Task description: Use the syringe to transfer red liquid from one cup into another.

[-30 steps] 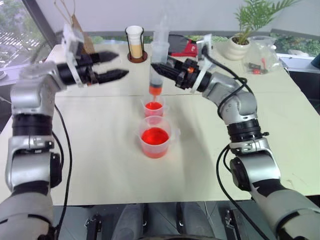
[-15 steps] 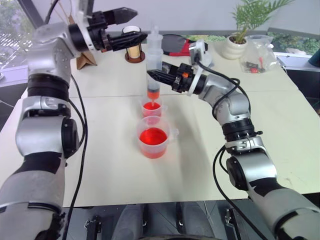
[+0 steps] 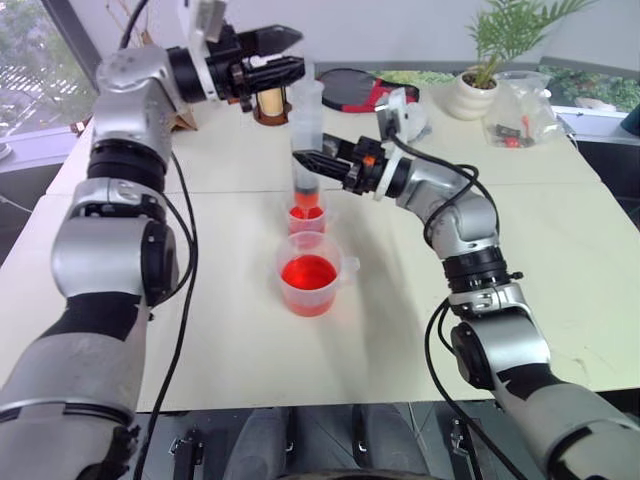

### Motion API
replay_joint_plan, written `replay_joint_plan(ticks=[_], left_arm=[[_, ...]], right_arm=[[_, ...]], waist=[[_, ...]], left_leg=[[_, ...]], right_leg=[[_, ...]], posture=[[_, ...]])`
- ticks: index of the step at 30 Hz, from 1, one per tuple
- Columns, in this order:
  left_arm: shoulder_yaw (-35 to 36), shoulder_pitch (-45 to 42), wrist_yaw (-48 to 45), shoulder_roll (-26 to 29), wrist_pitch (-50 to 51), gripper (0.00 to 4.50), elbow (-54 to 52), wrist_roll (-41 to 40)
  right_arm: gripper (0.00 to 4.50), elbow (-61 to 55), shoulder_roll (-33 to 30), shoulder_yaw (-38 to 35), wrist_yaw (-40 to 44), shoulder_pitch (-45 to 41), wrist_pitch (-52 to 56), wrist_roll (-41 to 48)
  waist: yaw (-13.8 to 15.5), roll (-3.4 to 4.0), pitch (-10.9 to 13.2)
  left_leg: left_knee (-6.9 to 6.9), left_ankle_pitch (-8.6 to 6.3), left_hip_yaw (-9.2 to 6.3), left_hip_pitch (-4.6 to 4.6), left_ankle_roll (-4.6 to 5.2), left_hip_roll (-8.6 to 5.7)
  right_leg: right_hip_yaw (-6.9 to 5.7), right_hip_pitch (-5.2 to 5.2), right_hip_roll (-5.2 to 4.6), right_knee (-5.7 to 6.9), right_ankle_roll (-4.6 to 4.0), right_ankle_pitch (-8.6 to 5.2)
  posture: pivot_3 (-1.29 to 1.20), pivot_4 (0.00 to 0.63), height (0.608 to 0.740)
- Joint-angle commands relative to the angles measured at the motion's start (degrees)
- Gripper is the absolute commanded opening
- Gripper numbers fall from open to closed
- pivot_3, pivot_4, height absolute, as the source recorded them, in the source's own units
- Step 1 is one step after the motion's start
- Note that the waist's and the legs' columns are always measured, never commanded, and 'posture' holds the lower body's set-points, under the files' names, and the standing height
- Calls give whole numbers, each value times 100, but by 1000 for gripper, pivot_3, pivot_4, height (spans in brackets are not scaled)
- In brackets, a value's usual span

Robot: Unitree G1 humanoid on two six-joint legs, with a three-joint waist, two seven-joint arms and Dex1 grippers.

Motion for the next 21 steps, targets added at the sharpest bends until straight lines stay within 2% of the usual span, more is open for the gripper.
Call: replay_joint_plan(ticks=[1, 14, 21], left_arm=[[153, -237, -47, 54, 65, 23, -91, -67], [54, 323, -485, 100, 578, 23, -615, -50], [70, 685, -344, -33, 726, 23, -903, -82]], right_arm=[[1377, -332, 106, 107, 181, -145, -156, -3], [1377, 38, 235, -62, 105, -401, -463, -119], [1377, 357, 234, -194, 99, -687, -738, -213]], waist=[[-5, 0, 0], [-20, 0, 0], [-9, 0, 0]], left_leg=[[0, 0, 0, 0, 0, 0], [-1, 1, 0, 0, -1, 2], [0, 4, -1, 0, -6, 2]], right_leg=[[0, 0, 0, 0, 0, 0], [0, -2, 2, 1, 0, 0], [0, -2, 1, 1, 0, 0]], posture=[[0, 150, 740], [0, 150, 740], [0, 150, 740]])
